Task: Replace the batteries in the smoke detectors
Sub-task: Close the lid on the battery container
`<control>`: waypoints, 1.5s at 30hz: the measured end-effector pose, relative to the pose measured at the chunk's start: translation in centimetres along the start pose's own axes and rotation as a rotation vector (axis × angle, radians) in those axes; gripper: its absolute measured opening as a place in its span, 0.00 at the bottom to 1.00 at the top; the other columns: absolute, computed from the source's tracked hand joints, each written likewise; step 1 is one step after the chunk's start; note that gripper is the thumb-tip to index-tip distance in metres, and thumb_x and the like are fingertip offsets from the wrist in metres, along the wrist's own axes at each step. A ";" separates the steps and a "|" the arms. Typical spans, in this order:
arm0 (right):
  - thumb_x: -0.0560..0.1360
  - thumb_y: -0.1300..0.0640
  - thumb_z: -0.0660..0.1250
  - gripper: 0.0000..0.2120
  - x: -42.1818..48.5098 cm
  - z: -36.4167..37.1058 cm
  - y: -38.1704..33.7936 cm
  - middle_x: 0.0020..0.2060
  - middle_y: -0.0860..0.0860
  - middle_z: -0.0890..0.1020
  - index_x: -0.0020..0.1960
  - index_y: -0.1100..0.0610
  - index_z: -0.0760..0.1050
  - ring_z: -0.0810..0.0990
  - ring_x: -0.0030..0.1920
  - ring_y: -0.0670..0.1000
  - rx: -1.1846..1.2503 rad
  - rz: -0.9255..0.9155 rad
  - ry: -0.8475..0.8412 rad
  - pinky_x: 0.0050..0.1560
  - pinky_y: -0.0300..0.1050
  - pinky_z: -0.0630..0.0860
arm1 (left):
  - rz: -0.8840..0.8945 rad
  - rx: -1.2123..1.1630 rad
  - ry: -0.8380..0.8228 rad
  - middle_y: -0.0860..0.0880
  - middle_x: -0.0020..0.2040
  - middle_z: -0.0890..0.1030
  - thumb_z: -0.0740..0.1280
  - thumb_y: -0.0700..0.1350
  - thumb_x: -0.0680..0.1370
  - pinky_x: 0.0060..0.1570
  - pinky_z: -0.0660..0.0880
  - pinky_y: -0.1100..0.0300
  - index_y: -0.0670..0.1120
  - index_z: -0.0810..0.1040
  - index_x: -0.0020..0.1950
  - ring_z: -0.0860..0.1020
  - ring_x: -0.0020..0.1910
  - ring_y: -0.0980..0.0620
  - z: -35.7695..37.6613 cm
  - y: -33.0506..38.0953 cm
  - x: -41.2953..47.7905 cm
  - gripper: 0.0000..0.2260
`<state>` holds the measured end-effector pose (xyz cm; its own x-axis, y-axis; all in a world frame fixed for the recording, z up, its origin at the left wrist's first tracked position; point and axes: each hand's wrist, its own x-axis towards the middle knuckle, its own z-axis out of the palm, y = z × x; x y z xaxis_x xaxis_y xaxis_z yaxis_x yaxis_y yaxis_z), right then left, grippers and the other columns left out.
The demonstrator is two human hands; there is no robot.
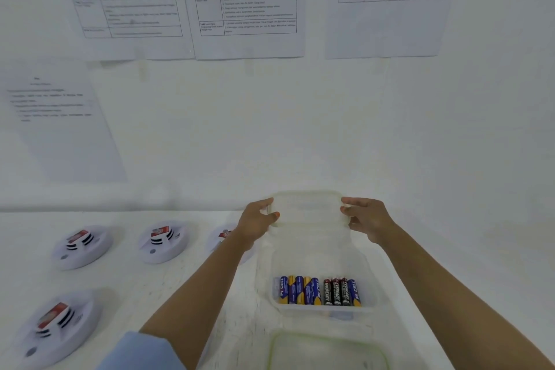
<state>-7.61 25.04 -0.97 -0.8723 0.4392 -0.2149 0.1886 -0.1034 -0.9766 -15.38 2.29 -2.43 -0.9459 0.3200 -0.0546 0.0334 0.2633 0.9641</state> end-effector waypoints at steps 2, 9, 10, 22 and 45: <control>0.71 0.70 0.68 0.14 0.3 0.2 0.0 0.40 0.55 0.79 0.57 0.64 0.76 0.77 0.40 0.53 0.000 0.007 0.005 0.55 0.53 0.76 | -0.016 -0.014 0.020 0.42 0.71 0.66 0.67 0.38 0.76 0.57 0.71 0.56 0.41 0.68 0.70 0.69 0.67 0.44 -0.1 -0.1 0.2 0.22; 0.71 0.73 0.66 0.16 0.2 0.4 -0.5 0.42 0.58 0.79 0.58 0.68 0.74 0.78 0.41 0.55 -0.032 0.036 0.020 0.42 0.46 0.79 | -0.045 -0.007 0.010 0.41 0.69 0.68 0.68 0.36 0.75 0.54 0.70 0.56 0.39 0.67 0.70 0.71 0.62 0.44 -0.2 0.3 -0.1 0.23; 0.70 0.73 0.66 0.16 0.2 0.5 -0.5 0.41 0.58 0.79 0.58 0.68 0.75 0.78 0.40 0.55 -0.039 0.042 0.016 0.41 0.46 0.79 | -0.050 -0.008 0.005 0.41 0.69 0.69 0.68 0.35 0.75 0.52 0.71 0.56 0.39 0.67 0.70 0.72 0.59 0.45 -0.3 0.4 -0.1 0.24; 0.72 0.72 0.66 0.16 0.0 0.5 -0.3 0.50 0.59 0.78 0.59 0.64 0.75 0.78 0.46 0.56 -0.079 0.055 -0.002 0.50 0.49 0.77 | -0.071 -0.066 0.057 0.35 0.63 0.72 0.71 0.33 0.71 0.51 0.74 0.56 0.38 0.71 0.67 0.73 0.51 0.44 -0.7 0.0 -0.2 0.25; 0.70 0.74 0.64 0.13 0.4 0.9 -0.7 0.38 0.54 0.76 0.52 0.65 0.77 0.74 0.48 0.55 -0.065 0.079 0.036 0.54 0.53 0.77 | -0.182 -0.226 0.074 0.36 0.63 0.74 0.71 0.28 0.68 0.53 0.74 0.58 0.37 0.77 0.58 0.74 0.61 0.41 -0.7 0.7 -0.5 0.19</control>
<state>-8.46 24.47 -0.40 -0.8371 0.4637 -0.2903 0.2859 -0.0816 -0.9548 -15.15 1.71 -1.50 -0.9511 0.2165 -0.2204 -0.2034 0.0980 0.9742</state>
